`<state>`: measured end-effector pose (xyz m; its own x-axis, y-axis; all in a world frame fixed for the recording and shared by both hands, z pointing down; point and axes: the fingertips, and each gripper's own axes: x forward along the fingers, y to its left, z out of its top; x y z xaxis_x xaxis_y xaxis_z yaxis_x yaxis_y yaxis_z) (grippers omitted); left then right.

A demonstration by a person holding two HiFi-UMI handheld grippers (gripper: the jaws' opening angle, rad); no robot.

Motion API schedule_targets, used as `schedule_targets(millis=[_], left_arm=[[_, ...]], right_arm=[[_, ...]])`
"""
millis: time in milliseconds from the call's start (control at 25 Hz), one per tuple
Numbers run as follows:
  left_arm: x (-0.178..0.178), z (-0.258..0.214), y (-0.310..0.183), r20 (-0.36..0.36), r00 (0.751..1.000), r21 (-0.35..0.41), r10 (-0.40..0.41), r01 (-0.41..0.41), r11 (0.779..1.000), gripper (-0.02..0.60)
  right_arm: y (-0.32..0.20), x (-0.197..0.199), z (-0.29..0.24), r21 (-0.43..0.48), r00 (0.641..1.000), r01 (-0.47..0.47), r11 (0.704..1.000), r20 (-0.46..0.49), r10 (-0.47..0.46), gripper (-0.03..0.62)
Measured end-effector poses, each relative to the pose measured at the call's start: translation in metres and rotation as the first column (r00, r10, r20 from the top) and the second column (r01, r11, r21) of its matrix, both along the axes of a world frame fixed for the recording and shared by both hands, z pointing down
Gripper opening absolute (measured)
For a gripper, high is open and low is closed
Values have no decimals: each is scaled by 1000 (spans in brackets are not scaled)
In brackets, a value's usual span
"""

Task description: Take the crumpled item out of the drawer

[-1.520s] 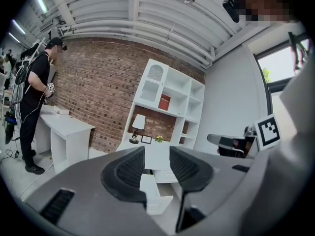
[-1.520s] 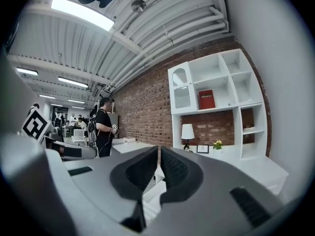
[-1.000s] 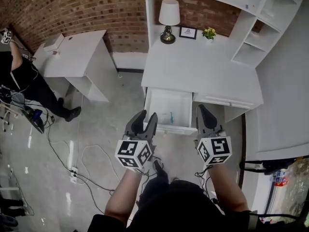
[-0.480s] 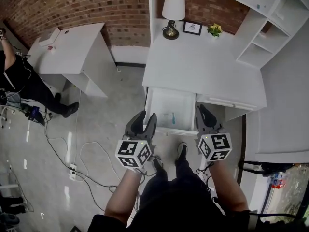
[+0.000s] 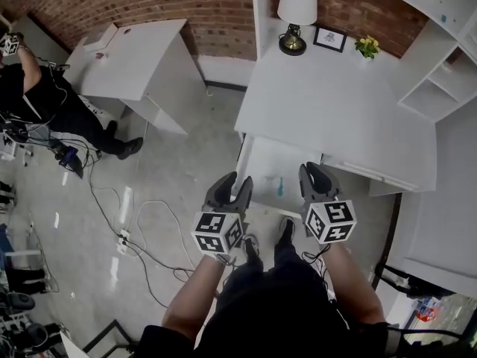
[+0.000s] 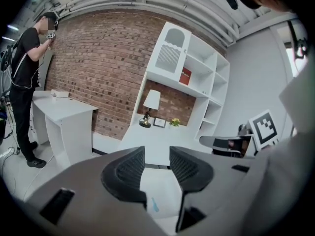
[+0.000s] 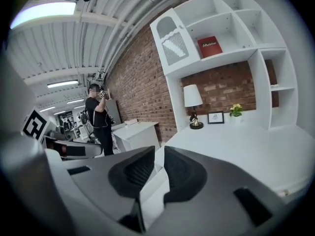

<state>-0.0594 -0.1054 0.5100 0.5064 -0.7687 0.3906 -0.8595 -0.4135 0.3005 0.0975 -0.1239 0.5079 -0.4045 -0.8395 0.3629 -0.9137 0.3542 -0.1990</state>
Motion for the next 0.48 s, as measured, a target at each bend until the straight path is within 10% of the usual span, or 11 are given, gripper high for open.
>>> schedule_targets(millis=[480], left_arm=[[47,87,-11,39,995,-233,-91,97,968,153]], right_arm=[[-37,12,131,-256,964,255,933,-8,-265,80]])
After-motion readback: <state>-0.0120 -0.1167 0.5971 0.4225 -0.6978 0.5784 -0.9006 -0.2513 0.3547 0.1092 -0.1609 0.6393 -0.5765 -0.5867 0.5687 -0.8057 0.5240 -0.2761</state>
